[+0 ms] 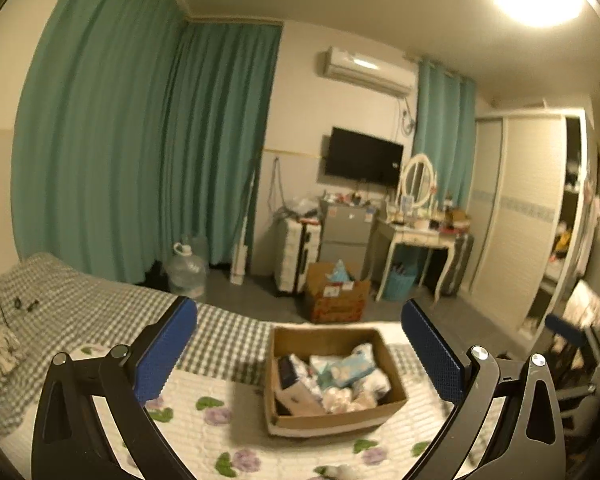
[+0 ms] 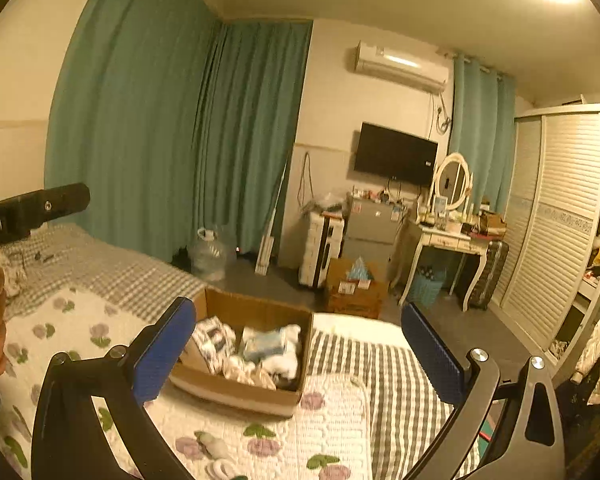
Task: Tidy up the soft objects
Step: 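Move both grippers toward the remaining white socks on the quilt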
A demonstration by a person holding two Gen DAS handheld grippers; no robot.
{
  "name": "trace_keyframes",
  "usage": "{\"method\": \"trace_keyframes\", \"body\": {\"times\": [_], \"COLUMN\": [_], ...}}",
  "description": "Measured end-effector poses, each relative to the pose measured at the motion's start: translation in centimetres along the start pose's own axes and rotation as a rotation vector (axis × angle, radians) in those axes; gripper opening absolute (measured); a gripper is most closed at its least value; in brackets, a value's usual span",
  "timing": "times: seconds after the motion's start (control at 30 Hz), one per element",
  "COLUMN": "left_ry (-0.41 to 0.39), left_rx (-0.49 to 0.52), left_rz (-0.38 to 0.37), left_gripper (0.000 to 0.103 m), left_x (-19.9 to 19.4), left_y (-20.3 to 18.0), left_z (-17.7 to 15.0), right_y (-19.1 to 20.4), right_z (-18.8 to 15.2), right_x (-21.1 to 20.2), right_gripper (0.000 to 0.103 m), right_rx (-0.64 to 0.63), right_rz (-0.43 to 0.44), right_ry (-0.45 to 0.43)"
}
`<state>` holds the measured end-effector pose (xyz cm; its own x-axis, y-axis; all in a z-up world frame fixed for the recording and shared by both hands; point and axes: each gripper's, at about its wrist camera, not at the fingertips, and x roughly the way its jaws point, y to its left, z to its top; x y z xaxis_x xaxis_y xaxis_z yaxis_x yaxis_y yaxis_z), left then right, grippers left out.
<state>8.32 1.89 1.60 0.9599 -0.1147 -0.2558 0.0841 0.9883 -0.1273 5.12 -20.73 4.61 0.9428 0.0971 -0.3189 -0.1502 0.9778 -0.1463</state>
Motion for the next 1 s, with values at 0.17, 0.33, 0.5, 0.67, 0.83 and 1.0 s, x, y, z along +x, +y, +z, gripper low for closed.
{"method": "trace_keyframes", "body": {"times": [0.17,0.33,0.5,0.67,0.83,1.0], "left_ry": [0.068,0.155,0.266,0.323,0.394,0.438], "left_rx": [0.034,0.068,0.09,0.141,0.15,0.166], "left_rz": [-0.018,-0.036,-0.046,-0.037,-0.032,-0.021], "left_gripper": [0.103,0.103,0.103,0.103,0.101,0.101], "left_x": [1.4,3.6,6.4,8.2,9.9,10.8], "left_y": [0.1,0.6,0.3,-0.5,-0.2,-0.7], "left_z": [-2.1,-4.9,-8.2,-11.0,-12.9,-14.4], "right_y": [0.7,1.3,1.4,1.7,3.0,5.0], "right_z": [-1.9,-4.4,-7.5,-11.2,-15.8,-20.5], "right_x": [2.1,4.8,7.7,10.6,13.9,15.6], "right_gripper": [0.103,0.103,0.103,0.103,0.084,0.082], "right_rx": [-0.036,-0.06,-0.071,-0.092,-0.152,-0.225], "right_rz": [0.016,0.043,0.034,0.075,0.118,0.241], "right_ry": [0.073,0.169,0.264,0.403,0.608,0.769]}}
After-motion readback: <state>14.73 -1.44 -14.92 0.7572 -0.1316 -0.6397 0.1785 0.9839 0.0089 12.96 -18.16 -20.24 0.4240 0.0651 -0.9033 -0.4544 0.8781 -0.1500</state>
